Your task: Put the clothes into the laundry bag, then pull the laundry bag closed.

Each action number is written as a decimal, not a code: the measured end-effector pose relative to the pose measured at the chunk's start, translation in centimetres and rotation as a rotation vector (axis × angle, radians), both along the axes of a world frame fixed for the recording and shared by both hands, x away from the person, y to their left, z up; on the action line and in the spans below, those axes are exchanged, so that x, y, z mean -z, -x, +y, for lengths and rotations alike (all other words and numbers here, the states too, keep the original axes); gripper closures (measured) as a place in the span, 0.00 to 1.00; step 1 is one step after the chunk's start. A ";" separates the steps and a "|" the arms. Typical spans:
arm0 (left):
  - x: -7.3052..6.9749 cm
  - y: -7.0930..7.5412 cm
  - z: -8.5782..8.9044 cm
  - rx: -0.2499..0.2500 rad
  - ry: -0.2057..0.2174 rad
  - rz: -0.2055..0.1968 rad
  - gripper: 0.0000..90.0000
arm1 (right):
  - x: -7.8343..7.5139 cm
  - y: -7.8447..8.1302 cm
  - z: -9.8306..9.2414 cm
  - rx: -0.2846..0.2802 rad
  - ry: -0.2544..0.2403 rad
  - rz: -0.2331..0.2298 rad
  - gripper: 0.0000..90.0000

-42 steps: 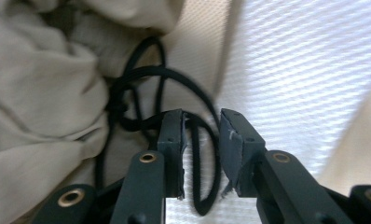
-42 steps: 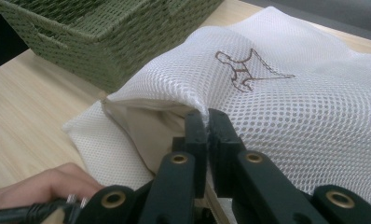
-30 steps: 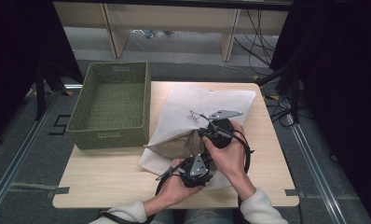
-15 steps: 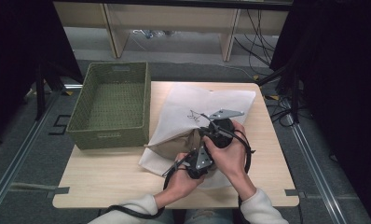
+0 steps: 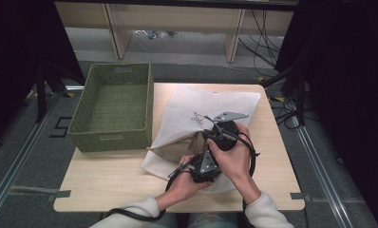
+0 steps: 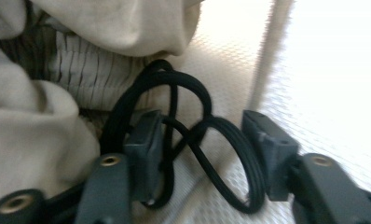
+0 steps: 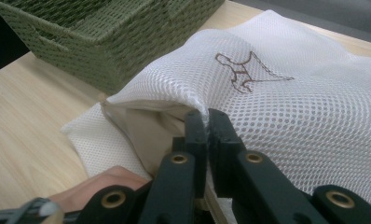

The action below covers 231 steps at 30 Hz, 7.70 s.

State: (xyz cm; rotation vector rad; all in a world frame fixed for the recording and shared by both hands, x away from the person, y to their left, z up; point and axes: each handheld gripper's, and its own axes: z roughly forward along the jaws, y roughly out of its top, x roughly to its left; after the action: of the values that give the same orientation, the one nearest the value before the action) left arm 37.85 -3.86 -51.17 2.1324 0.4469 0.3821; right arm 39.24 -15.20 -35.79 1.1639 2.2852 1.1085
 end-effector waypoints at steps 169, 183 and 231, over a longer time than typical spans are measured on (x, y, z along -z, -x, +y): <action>-2.6 5.3 18.1 -0.283 0.160 0.109 0.48 | 4.3 0.6 -1.5 -0.087 0.149 0.259 0.73; -2.2 5.3 17.8 -0.300 0.126 0.124 0.29 | 5.4 -0.7 4.4 -0.131 0.143 0.290 0.79; -2.2 4.3 20.1 -0.368 0.178 0.205 0.63 | 4.2 -1.0 3.0 -0.118 0.114 0.237 0.80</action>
State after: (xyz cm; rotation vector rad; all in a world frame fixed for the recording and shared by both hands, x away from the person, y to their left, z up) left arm 33.60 16.23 -49.02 1.9210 0.9624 0.3158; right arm 40.27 -12.22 -40.02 1.1842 2.5892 0.9074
